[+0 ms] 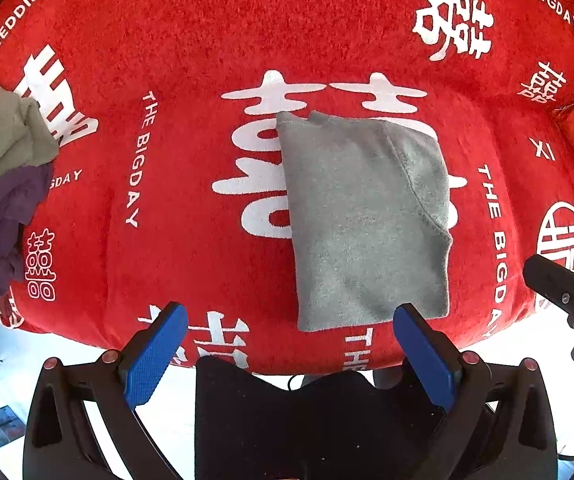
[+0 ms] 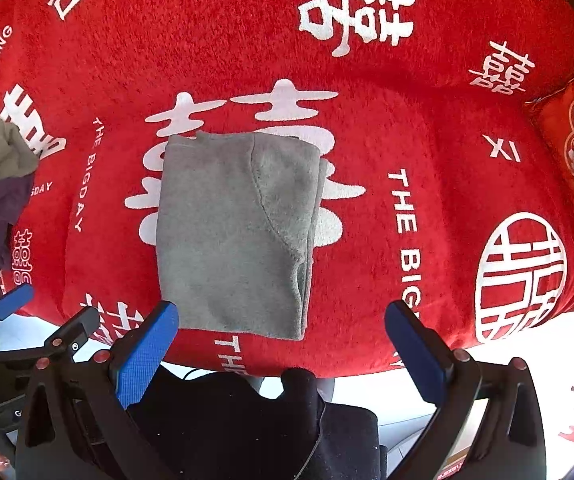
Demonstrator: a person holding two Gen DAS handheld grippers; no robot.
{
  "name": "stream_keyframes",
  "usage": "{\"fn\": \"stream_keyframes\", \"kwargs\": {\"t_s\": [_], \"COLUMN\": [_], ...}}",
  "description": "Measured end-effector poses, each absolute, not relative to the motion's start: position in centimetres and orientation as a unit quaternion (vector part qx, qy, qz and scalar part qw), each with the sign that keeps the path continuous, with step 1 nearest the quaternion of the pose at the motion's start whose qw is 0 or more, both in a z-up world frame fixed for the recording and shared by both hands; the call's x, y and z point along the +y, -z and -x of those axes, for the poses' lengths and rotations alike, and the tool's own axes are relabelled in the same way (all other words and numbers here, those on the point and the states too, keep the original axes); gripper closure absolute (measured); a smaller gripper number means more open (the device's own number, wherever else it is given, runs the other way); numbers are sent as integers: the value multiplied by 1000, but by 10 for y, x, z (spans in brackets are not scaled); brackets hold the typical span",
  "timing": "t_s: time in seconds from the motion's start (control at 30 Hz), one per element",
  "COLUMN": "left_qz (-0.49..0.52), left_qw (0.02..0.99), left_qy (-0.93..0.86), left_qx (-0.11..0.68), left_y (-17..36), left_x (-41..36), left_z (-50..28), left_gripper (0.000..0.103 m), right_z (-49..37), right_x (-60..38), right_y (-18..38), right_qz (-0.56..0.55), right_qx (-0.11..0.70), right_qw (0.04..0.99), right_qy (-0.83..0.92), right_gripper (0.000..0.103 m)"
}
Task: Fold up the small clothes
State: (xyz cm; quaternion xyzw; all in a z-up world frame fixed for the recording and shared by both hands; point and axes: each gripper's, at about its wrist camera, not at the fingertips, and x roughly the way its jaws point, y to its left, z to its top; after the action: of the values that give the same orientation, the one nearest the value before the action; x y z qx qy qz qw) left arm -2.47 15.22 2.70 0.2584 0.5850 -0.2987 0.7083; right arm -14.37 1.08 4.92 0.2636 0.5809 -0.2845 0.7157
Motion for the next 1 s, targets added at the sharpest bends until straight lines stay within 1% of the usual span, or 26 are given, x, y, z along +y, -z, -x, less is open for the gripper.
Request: {"fn": "stream_keyframes", "kwargs": {"t_s": [1.0], "left_qz": [-269], "left_qw": [715], "left_qy": [301], "left_qx": [571], "left_y": [-35], "left_x": [149], "left_z": [19], "left_gripper": [0], "right_z": [139], "right_x": [9], "right_y": [-48], "right_qz": [-254], "right_qx": [586], "right_qw": [712], "right_qy": [291], "right_gripper": [0]}}
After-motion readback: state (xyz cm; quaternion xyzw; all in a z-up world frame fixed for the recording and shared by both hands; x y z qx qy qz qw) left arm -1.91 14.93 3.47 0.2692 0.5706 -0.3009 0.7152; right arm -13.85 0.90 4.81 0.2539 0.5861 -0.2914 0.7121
